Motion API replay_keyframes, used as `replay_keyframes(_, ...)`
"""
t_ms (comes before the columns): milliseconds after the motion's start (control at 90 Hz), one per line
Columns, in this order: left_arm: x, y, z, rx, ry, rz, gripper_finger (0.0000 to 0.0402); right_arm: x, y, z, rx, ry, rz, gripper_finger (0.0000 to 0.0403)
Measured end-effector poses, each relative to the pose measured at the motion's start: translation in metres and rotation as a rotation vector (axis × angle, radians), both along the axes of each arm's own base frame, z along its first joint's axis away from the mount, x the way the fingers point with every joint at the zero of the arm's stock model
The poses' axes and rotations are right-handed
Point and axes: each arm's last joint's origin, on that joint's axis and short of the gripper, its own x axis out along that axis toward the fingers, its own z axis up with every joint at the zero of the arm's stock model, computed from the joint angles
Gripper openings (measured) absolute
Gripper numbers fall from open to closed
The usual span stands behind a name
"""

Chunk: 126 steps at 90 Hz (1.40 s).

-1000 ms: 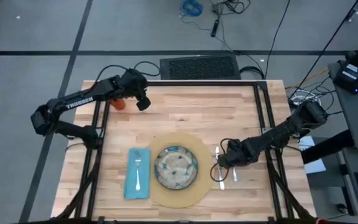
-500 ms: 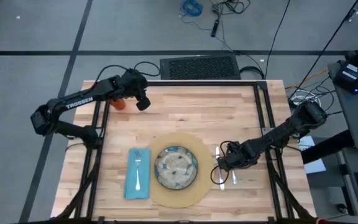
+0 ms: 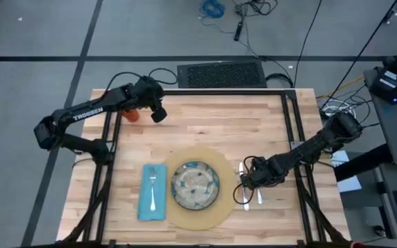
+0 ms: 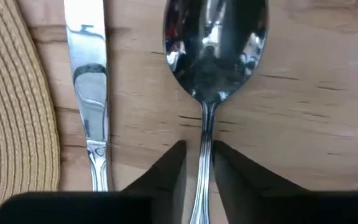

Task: Set table place
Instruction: Put the silver spoon beside the silver knife, then put the orange cup on top of the table above the brown mat

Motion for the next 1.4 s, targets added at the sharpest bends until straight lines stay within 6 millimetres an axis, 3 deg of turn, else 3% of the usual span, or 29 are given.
replay_keyframes(378,0.000,0.000,0.000,0.000,0.000,0.000,0.0050,-0.004,-0.002,0.006,-0.012,-0.002,0.052,0.0105)
replay_keyframes(533,0.000,0.000,0.000,0.000,0.000,0.000,0.0050,-0.004,-0.007,0.031,-0.092,0.016,0.058,0.0106)
replay_keyframes(711,0.000,0.000,0.000,0.000,-0.001,0.001,0.0050,0.008,-0.021,0.069,-0.182,-0.136,0.142,0.0106)
replay_keyframes(856,-0.002,0.002,0.000,-0.034,-0.034,0.054,0.0050,0.027,-0.048,0.085,-0.281,-0.273,0.257,0.0106)
replay_keyframes(1044,-0.013,-0.003,-0.014,-0.153,0.063,0.093,0.0050,0.061,-0.090,0.087,-0.439,-0.438,0.413,0.0105)
replay_keyframes(1244,-0.028,-0.001,-0.023,-0.142,0.202,0.372,0.0050,0.080,-0.146,0.076,-0.528,-0.473,0.536,0.0101)
replay_keyframes(1400,-0.032,-0.005,-0.029,-0.203,0.247,0.438,0.0050,0.079,-0.190,0.058,-0.520,-0.415,0.568,0.0101)
